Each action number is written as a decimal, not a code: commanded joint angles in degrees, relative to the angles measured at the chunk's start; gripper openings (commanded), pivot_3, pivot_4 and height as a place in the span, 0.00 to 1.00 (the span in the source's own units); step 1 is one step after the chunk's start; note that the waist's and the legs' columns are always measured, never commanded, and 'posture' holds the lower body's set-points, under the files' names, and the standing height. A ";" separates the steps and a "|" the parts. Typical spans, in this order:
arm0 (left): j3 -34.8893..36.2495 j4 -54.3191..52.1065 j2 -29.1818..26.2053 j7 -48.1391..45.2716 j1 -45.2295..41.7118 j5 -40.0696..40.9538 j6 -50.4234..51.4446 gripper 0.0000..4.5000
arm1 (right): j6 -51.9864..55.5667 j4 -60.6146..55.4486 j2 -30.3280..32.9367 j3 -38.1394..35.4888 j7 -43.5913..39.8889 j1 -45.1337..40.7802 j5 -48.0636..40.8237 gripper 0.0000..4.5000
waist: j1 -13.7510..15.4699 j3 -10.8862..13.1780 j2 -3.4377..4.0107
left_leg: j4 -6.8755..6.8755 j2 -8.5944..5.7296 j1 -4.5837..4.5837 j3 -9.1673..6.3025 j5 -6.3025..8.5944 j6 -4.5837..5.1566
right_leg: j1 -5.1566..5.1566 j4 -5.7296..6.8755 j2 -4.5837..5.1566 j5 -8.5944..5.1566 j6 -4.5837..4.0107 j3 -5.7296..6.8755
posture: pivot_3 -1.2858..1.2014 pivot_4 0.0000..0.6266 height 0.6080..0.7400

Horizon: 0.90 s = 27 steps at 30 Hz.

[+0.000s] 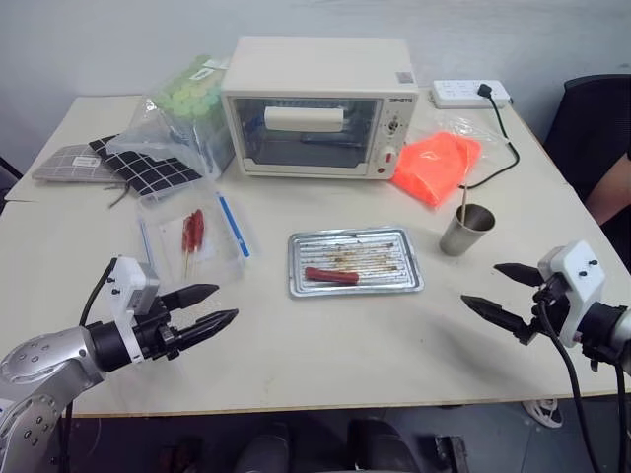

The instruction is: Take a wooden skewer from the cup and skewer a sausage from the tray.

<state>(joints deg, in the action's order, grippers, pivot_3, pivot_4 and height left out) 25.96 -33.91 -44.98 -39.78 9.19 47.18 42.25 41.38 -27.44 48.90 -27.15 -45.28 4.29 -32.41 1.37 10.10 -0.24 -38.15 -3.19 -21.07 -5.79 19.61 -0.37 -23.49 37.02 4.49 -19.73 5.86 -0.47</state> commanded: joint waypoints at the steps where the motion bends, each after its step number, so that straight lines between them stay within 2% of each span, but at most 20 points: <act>1: 1.08 -0.77 -0.53 -0.34 -0.37 -0.11 -1.11 0.87 | 0.32 -0.47 0.78 -0.78 0.20 -0.86 -1.06 1.00 | 0.00 0.00 0.00 | 0.00 0.00 0.00 0.00 0.00 0.00 | 0.00 0.00 0.00 0.00 0.00 0.00 | 0.52 0.24 1.00; 11: 0.15 -1.12 -0.06 -0.53 -0.25 1.13 -0.29 0.87 | 0.22 -0.75 0.70 -0.31 -0.27 -0.37 -0.90 1.00 | 0.00 0.00 0.00 | -0.01 0.00 0.00 0.00 0.00 0.00 | 0.00 0.01 0.00 0.00 0.00 0.00 | 0.52 0.24 1.00; 14: -0.77 -1.31 0.59 -0.55 -0.63 2.30 0.09 0.98 | 1.61 -0.77 0.07 -0.84 0.24 -0.37 -2.15 1.00 | 0.00 0.00 0.00 | -0.01 0.00 0.00 0.00 0.00 0.00 | 0.00 0.01 0.00 0.00 0.00 0.00 | 0.52 0.24 1.00; 18: -3.10 -1.60 0.38 -0.19 -2.11 0.80 -0.96 0.99 | 1.85 -1.23 0.15 -1.17 0.85 -0.57 -2.12 1.00 | 0.02 0.00 0.00 | -0.02 0.00 0.00 0.00 0.00 0.00 | 0.00 0.02 0.00 0.00 0.00 0.00 | 0.52 0.24 1.00; 22: -6.01 -0.74 -0.18 -1.57 -7.99 3.16 -0.11 0.99 | 4.61 -0.63 -1.06 -2.77 3.91 -5.70 -6.08 1.00 | 0.00 0.00 0.00 | -0.05 -0.01 0.00 0.00 0.00 0.00 | 0.00 0.06 0.00 0.00 0.00 0.00 | 0.52 0.24 1.00; 27: -13.54 3.72 -0.61 -5.94 -22.26 4.26 1.54 0.99 | 6.32 4.22 -1.67 0.09 9.06 -18.22 -7.05 1.00 | -0.06 0.00 0.01 | -0.12 -0.03 -0.01 0.01 -0.01 -0.01 | -0.02 0.12 -0.01 0.00 0.00 0.01 | 0.52 0.24 1.00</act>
<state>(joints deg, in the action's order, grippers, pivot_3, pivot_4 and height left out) 14.12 -31.50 -45.09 -43.87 -10.17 50.36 43.53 47.59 -24.52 47.73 -27.26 -38.50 -10.93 -38.79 1.31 10.10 -0.23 -38.28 -3.22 -21.08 -5.78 19.60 -0.38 -23.50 37.14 4.48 -19.72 5.87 -0.46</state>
